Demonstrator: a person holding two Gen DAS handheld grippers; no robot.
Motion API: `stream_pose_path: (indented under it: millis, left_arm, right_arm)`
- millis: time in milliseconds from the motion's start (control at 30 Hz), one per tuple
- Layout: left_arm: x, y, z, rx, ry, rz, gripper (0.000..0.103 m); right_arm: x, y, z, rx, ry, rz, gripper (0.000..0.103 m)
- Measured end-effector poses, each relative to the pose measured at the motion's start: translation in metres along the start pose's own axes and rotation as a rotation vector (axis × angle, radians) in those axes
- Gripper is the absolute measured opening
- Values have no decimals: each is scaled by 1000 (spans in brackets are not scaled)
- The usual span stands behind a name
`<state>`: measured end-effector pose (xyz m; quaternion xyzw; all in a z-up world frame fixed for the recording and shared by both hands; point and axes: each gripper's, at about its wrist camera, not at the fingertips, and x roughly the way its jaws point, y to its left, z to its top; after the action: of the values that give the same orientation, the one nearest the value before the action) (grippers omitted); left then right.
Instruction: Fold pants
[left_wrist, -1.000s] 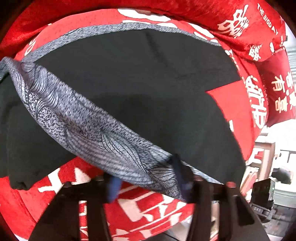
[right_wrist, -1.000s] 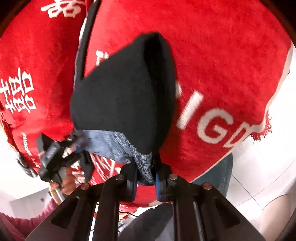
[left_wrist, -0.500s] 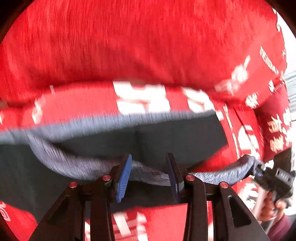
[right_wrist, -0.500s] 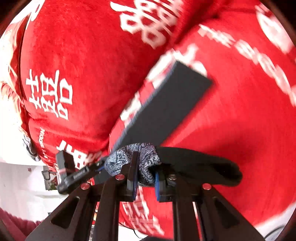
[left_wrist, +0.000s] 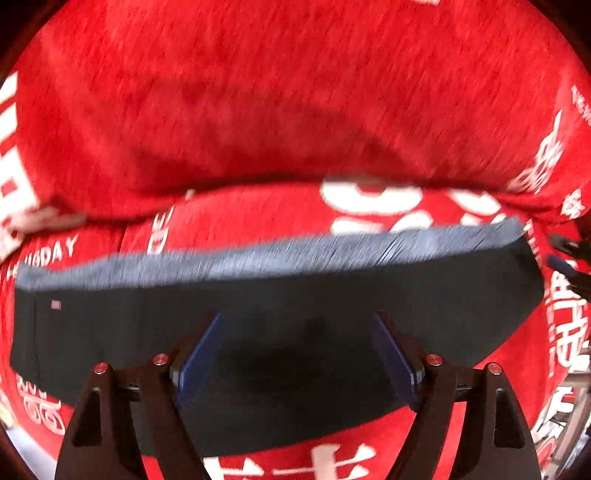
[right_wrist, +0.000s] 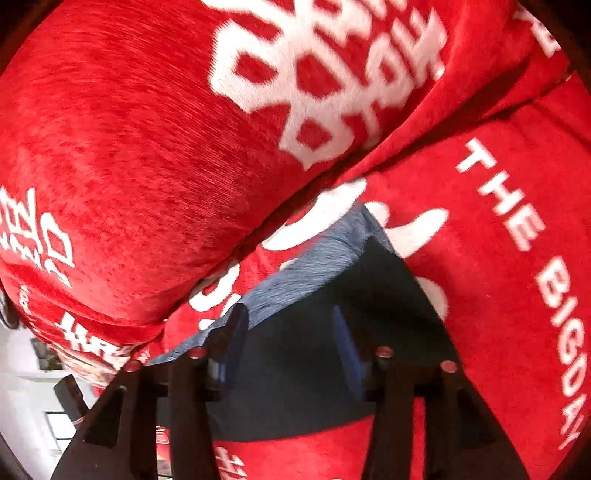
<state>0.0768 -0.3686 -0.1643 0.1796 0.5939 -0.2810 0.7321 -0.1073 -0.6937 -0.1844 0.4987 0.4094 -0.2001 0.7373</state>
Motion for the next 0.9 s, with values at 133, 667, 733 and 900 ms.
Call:
stream_pose_path:
  millis: [133,667,733,900]
  left_arm:
    - [22,9,-26,-51,64,40,82]
    - [19,17,-22,-29,79,110,82]
    - [18,14,-11,-9,54,114,82]
    - [54,-3,12,-16,66,131,82]
  right_arm:
    - [-15,-34,-39,71,-14,-94,53]
    - [-4,-68,-53,194,36,-221,33]
    - [-26,-39,-52,77,-61,-231,33]
    - [9,23,-41,-217,-17,-267,34]
